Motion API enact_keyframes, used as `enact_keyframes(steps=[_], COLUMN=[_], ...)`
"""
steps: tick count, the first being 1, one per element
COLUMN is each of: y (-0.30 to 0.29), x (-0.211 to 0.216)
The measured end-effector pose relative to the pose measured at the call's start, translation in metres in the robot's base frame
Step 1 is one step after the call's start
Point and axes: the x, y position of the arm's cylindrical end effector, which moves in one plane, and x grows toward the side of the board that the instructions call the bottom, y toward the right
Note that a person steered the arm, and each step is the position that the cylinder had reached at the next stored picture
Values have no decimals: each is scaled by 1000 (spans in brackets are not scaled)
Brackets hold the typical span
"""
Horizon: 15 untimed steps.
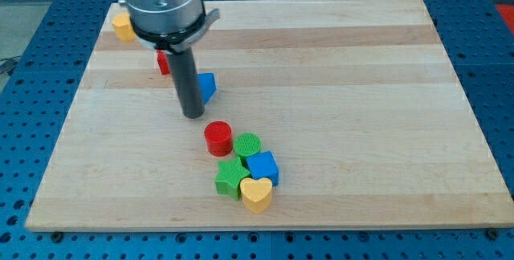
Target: Move the yellow heart towards the bottom left
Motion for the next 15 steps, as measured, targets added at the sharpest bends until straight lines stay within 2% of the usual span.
enact_keyframes(steps=[1, 4, 8, 9, 10, 15], y=[-24, -40, 1, 40, 41, 135], x=[11, 132, 147, 150, 150, 141])
